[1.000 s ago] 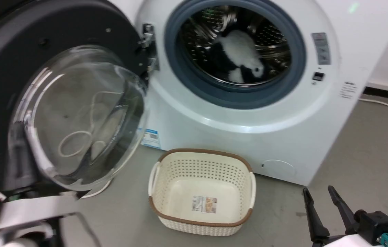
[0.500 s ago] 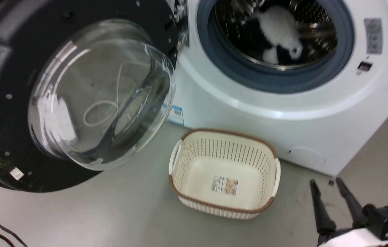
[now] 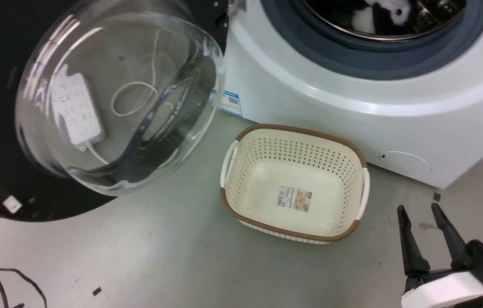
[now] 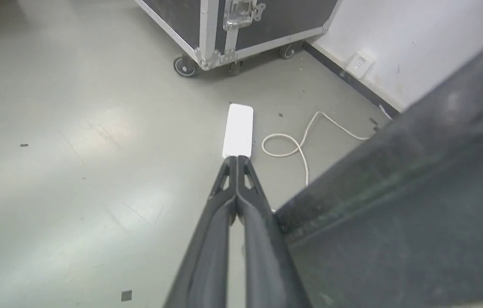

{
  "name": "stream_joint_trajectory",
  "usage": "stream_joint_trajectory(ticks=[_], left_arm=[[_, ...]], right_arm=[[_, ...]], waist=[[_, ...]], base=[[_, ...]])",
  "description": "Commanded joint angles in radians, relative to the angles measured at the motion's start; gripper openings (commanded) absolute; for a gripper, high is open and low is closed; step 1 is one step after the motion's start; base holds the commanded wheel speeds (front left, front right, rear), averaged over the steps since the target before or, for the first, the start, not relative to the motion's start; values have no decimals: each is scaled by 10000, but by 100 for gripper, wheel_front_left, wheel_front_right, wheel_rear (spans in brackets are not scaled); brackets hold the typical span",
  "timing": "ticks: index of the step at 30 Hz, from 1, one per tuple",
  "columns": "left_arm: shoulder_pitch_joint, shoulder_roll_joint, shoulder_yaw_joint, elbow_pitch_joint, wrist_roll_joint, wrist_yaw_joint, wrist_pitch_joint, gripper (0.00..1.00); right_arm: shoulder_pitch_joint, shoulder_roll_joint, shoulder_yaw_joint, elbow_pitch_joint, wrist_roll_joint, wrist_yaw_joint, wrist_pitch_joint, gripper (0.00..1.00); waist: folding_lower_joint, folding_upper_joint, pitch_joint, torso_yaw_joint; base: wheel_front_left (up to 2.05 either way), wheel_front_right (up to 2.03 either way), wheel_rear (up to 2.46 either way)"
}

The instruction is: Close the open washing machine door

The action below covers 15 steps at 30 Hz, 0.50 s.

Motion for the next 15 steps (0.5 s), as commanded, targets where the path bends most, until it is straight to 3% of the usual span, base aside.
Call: stream_joint_trajectory(ticks=[1, 11, 13, 14, 15], left_arm=[[-157, 81, -180, 148, -512, -114, 738, 0], [1133, 291, -2597, -2252, -3584, -253, 3212, 0], [1489, 371, -3223, -3014, -4109, -276, 3466, 0], [2088, 583, -4348, -4295, -4693, -309, 3632, 0], [2088, 583, -4348, -4295, -4693, -309, 3632, 0]], right_arm=[[-140, 7, -4, -27, 133, 8, -94, 100], [82, 8, 71, 536, 711, 9, -581, 100], [157, 8, 103, 681, 849, 9, -697, 100], [256, 8, -4, 903, 1133, 9, -927, 100], [256, 8, -4, 903, 1133, 9, -927, 100]], waist=[[-3, 0, -96, 134], [-3, 0, -927, 852], [-3, 0, -1116, 985], [-3, 0, -1355, 1152], [-3, 0, -1355, 1152]], base=[[0, 0, 0], [0, 0, 0], [0, 0, 0], [0, 0, 0], [0, 0, 0]])
